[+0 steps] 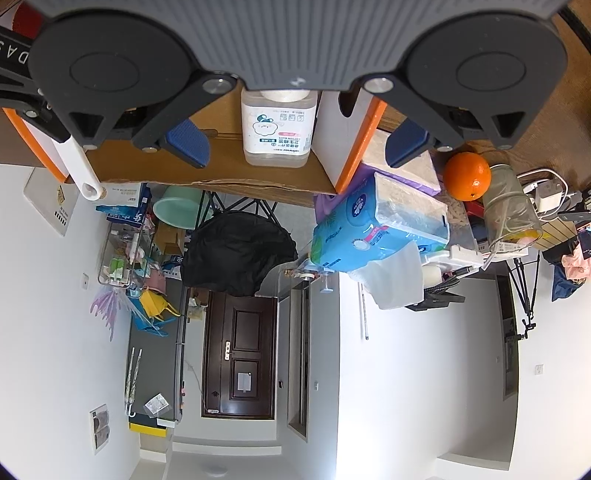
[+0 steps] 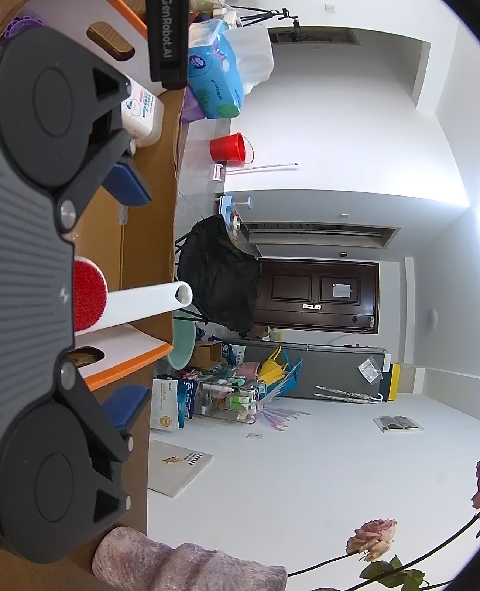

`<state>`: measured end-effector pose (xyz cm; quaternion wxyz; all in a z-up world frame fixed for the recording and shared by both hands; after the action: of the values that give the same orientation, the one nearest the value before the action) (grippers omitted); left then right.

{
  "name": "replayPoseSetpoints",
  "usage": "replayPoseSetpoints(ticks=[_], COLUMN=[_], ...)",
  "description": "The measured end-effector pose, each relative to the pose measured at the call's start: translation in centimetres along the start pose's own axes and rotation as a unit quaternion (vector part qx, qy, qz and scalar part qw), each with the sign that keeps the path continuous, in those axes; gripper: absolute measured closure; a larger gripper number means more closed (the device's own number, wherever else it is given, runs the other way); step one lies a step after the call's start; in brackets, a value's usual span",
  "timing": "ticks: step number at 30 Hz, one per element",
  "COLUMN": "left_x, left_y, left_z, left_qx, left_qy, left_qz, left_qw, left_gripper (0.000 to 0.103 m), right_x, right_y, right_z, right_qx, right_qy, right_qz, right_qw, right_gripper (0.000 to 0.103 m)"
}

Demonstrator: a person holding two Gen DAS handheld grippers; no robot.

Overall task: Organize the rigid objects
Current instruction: 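Open both tools to release the cotton-bud box and lint brush in the box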

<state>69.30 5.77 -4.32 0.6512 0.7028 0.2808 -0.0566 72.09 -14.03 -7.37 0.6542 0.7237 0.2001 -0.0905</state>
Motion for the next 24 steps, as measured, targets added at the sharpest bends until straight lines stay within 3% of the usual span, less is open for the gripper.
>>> replayPoseSetpoints(ticks=[9,24], left_x=[-1.6,-6.5], left_y=[-0.1,-1.8], left_z=[-0.3,-0.4], left_qx=[0.002,0.019], left_qy=[-0.004,-0.027], left_qz=[0.010,0.022], left_qw=[0.9999,0.9992], left_gripper=[0.000,0.000], right_x=[-1.3,-7.2], right_y=[-0.3,-1.4], right_z=[0.8,1.6], right_qx=[0.004,0.009], right_qy=[-0.007,-0.026], right_qz=[0.003,0.020], right_qw=[1.000,0.999], right_gripper=[0.000,0.000])
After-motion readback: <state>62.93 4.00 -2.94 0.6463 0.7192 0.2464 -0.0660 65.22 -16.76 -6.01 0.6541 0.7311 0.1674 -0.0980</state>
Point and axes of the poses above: each gripper's, at about its wrist camera, not at the fingertips, and x roughly the way its jaws point, z to its right, y to its top, the point moved 4 cm from there along x, roughly the way its jaws point, and after that the axes turned 10 degrees about x, right-handed, at the moved point
